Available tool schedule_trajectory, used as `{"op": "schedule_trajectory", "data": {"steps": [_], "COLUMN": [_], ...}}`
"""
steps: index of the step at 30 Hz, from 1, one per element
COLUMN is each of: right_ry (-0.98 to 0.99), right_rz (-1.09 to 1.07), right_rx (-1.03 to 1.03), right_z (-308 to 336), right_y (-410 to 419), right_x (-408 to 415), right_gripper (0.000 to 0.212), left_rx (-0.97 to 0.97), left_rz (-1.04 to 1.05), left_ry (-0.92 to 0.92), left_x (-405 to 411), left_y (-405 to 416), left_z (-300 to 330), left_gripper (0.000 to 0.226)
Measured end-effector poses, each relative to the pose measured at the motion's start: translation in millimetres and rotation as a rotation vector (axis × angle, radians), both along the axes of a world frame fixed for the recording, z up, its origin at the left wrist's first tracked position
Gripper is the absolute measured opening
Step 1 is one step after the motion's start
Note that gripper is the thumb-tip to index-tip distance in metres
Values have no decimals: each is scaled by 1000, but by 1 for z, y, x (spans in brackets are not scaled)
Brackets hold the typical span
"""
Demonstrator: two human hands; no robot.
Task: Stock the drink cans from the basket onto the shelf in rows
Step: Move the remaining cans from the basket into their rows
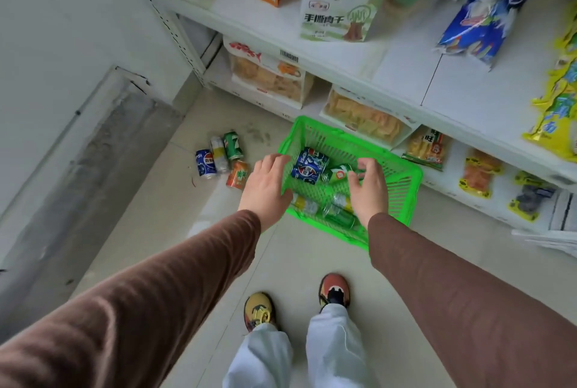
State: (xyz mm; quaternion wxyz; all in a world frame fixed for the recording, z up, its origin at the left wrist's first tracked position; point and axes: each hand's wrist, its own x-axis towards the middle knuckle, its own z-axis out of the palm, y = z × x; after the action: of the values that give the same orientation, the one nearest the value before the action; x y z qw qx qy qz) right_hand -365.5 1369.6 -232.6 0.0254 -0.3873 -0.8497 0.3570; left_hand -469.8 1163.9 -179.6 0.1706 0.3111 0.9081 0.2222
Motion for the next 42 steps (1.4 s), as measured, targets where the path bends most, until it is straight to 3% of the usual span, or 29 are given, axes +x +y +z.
{"op": "schedule_trajectory", "data": {"steps": [5, 12, 19, 25, 31, 34, 42], "right_ry": [-295, -491, -631, -728, -661, -556, -238], "right_rz": [156, 396, 657, 669, 712, 580, 162], "right_rx": [-189, -269, -98, -74, -21, -98, -305], "right_z": [-96, -223, -317, -364, -354, -323, -152], "right_y": [-2, -11, -28, -29, -24, -14, 7], "right_x": [7, -18, -42, -47, -49, -40, -20], "right_gripper": [44, 59, 53, 62, 51, 33, 33], "left_rx": [-126, -239, -372, -401, -339, -288, -210], "left_rz": [-23, -115, -197, -202, -158, -100, 24], "left_ry": [-90, -126, -187, -229, -242, -221, -232], "left_x": [7, -9, -21, -28, -30, -25, -15], "left_y": [5, 39, 58, 57, 58, 55, 46], "left_z": [-92, -210, -290, -321, -317, -294, -145], "left_gripper": [63, 59, 52, 55, 57, 58, 63]}}
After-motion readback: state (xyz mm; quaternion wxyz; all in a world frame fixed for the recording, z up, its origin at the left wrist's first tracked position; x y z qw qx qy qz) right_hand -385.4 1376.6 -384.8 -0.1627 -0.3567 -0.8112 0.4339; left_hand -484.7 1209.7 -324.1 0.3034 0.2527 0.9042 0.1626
